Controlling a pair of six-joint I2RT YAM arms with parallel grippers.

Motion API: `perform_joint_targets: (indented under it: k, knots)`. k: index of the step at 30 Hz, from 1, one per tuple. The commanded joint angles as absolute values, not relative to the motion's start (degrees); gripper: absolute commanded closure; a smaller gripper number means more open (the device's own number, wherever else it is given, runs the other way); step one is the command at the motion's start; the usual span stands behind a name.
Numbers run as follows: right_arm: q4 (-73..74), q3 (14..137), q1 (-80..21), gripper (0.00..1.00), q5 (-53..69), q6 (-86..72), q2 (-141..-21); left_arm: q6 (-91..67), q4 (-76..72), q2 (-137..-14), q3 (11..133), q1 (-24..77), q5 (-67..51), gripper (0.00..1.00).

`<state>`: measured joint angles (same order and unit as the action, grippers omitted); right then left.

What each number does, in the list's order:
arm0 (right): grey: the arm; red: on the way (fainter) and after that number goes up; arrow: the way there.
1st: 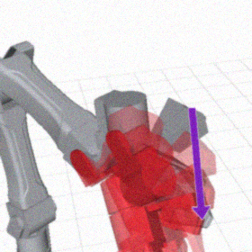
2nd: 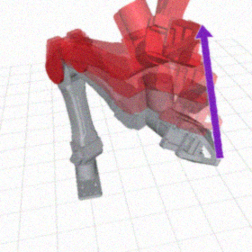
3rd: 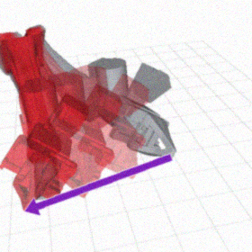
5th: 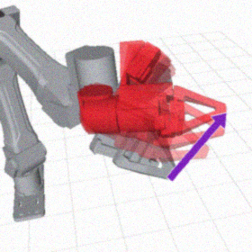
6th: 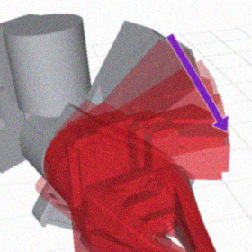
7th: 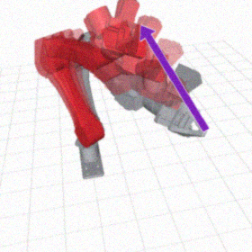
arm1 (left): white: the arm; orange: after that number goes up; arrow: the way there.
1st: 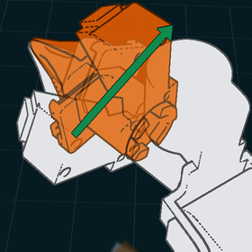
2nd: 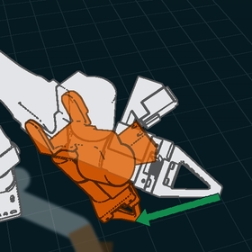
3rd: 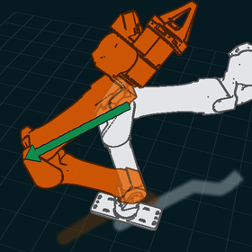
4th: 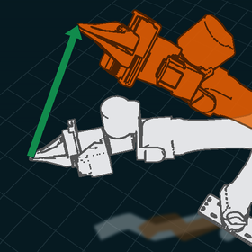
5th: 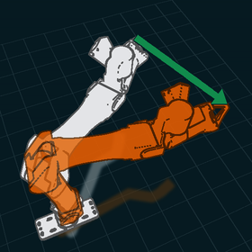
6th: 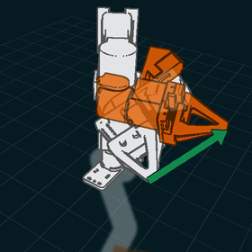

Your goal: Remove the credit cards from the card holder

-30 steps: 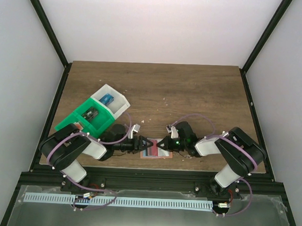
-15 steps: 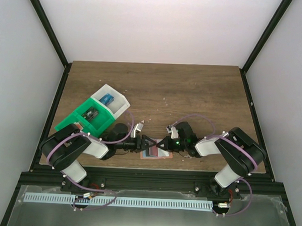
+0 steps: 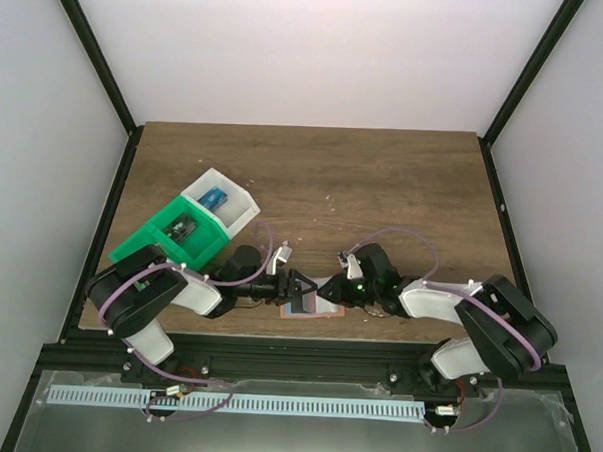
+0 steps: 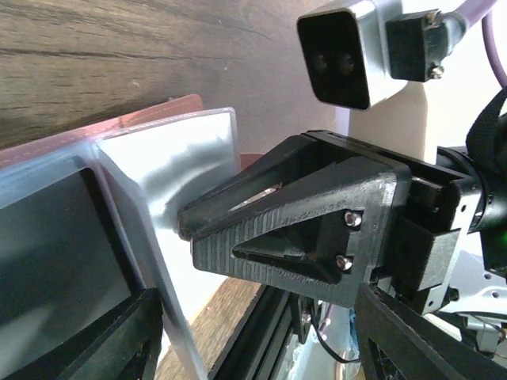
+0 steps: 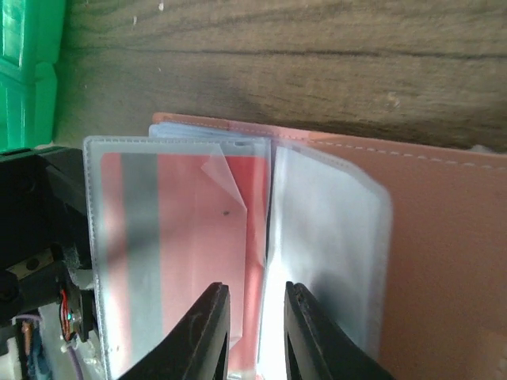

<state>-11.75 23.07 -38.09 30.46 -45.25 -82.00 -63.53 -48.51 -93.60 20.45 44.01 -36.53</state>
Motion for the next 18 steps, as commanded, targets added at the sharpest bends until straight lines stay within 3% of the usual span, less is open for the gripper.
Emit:
perform_joint_targets:
  k: [1,18]
  knots:
    - [-5.9,22.8,-38.5,0.79,25.7,-43.7,-77.1,-64.3,-51.8,-94.6,22.0,45.0,-37.2,0.32]
    - [3.3,21.4,-38.5,0.77,15.4,-45.2,-56.5,-65.3,-54.8,-96.2,23.1,46.2,-37.9,0.32]
